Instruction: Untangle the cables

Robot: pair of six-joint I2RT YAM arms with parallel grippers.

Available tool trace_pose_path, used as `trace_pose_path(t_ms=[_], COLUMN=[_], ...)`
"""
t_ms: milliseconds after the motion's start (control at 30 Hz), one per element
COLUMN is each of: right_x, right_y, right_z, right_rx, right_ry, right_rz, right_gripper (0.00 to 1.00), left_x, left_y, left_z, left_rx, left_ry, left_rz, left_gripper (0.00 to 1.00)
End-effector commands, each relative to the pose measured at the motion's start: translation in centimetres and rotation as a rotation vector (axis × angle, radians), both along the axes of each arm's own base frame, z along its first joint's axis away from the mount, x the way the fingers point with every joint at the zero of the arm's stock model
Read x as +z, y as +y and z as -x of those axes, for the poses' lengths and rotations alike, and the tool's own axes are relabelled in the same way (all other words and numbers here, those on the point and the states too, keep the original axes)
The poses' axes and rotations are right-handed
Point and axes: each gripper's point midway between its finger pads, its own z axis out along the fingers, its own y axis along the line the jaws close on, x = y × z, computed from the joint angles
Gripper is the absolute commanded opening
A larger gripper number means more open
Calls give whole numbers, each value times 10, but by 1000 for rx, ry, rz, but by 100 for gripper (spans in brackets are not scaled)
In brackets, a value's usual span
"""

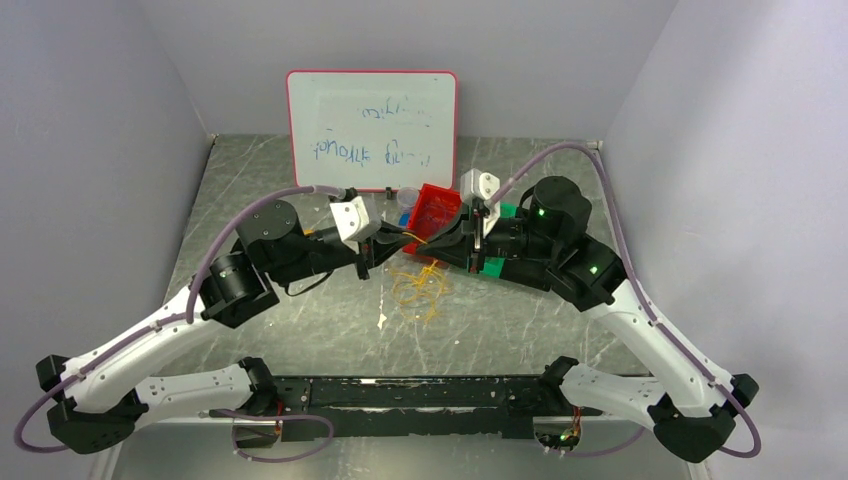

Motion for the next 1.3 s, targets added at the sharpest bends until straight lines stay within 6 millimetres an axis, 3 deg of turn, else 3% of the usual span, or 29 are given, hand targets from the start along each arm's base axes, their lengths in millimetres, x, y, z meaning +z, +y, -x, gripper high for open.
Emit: trace_pose_path(t_ms=[0,133,400,533,700,900,1067,1267], right_x=[-2,-8,-32,-38,-91,-169,-210,-235], right_y=[-1,0,12,13,9,-7,-10,-14], right_z=[-7,-27,-59,-69,-83,-85,-79,-76], right_rx=[-45,-155,-266,-309,-393,-488,-494,-502], right_ry=[3,18,91,101,154,251,317,340], right_rz=[-21,-80,-160,-193,-58,46,97,137], right_gripper=[7,18,21,10,6,4,2,8], left_x=[22,33,43,44,58,84,98,108], left_y=[0,3,3,4,14,33,44,51], left_z=[7,8,11,10,1,-3,-4,-5], left_rx=[-40,-31,-42,-37,43,120,160,186], left_ry=[-30,-32,-17,-9,-8,-33,-45,-50], left_rz=[19,37,35,33,48,78,89,85], left_gripper=[7,7,7,7,7,7,7,7])
